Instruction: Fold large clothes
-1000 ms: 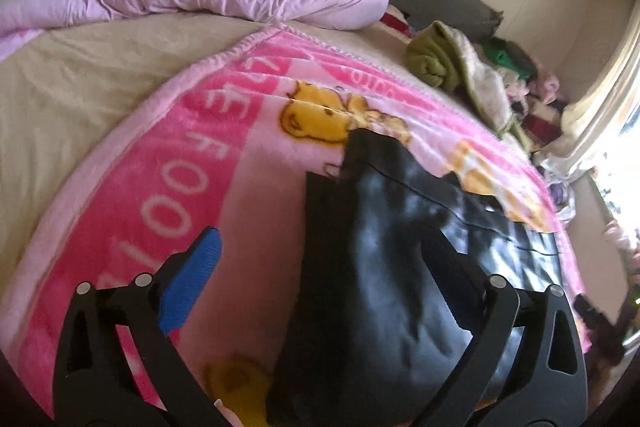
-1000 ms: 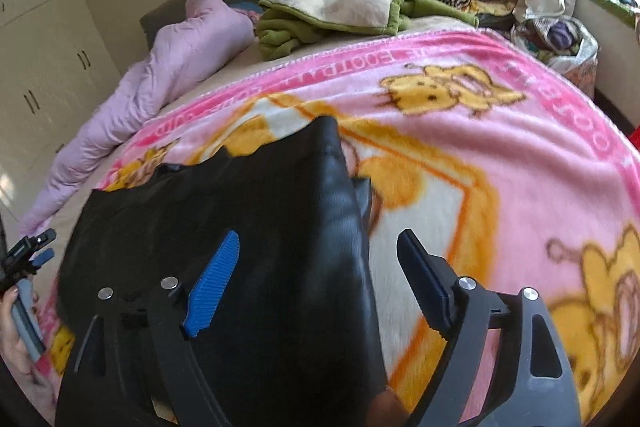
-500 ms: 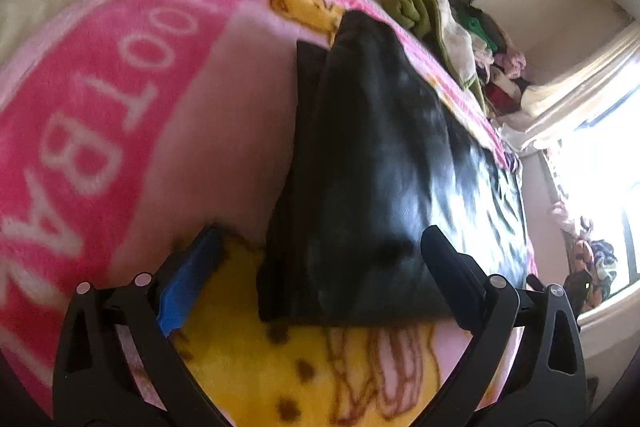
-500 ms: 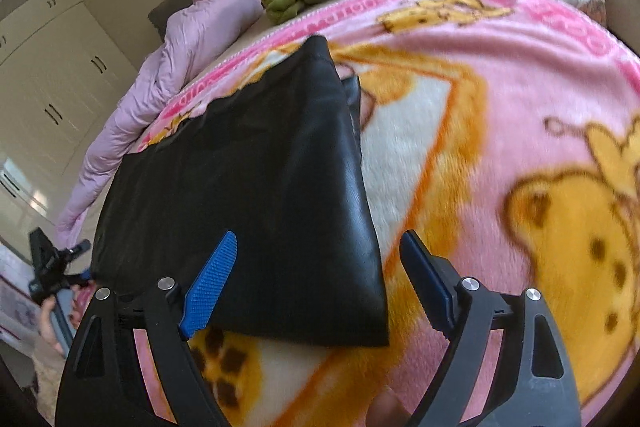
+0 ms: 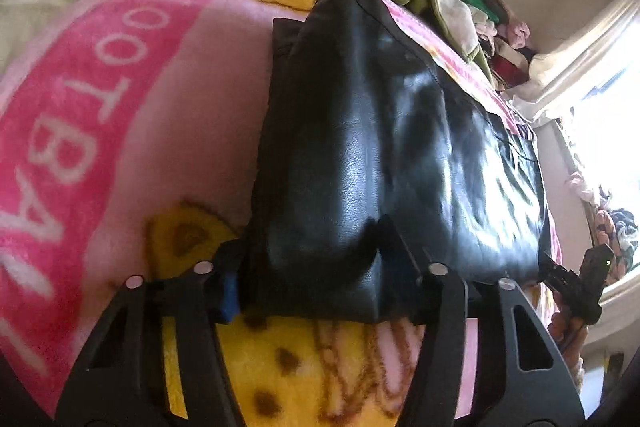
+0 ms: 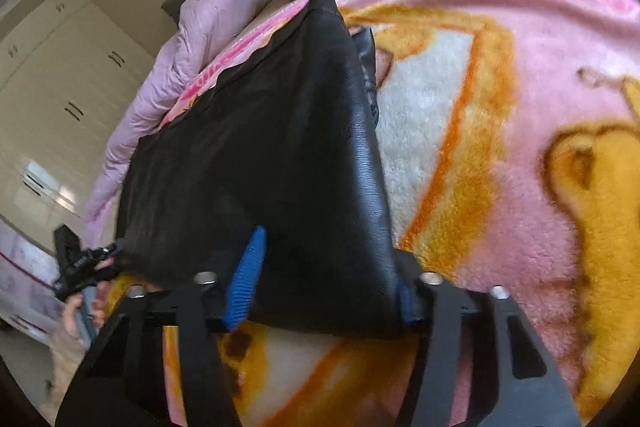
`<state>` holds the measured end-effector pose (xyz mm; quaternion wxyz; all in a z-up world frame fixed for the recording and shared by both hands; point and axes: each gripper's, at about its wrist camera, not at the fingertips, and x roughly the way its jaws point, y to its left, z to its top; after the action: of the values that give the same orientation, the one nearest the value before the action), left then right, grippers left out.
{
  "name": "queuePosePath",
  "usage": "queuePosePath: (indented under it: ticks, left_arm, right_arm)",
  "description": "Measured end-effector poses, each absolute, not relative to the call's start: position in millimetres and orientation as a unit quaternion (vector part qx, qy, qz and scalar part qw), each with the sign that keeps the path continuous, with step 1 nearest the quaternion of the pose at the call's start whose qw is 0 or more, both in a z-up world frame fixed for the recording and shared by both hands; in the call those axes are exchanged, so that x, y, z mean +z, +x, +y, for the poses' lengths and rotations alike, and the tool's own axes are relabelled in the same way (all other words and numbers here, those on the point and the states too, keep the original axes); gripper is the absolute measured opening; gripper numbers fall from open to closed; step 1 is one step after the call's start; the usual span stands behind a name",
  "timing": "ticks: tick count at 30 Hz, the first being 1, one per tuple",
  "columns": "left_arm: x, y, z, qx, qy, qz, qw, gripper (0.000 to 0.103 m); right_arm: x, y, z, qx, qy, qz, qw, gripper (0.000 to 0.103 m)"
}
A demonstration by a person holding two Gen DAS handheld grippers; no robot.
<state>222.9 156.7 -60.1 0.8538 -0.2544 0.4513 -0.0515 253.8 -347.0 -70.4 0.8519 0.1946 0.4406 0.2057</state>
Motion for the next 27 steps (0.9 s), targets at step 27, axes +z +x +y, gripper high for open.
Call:
queuePosePath:
  ticks: [27]
  left_arm:
    - [-36.1, 123.8, 150.8, -0.118, -0.185, 0.487, 0.845, 0.038]
  right_arm:
    - [-52.5, 125.3, -367.1, 0.202, 0.191, 0.439, 0.855, 0.026]
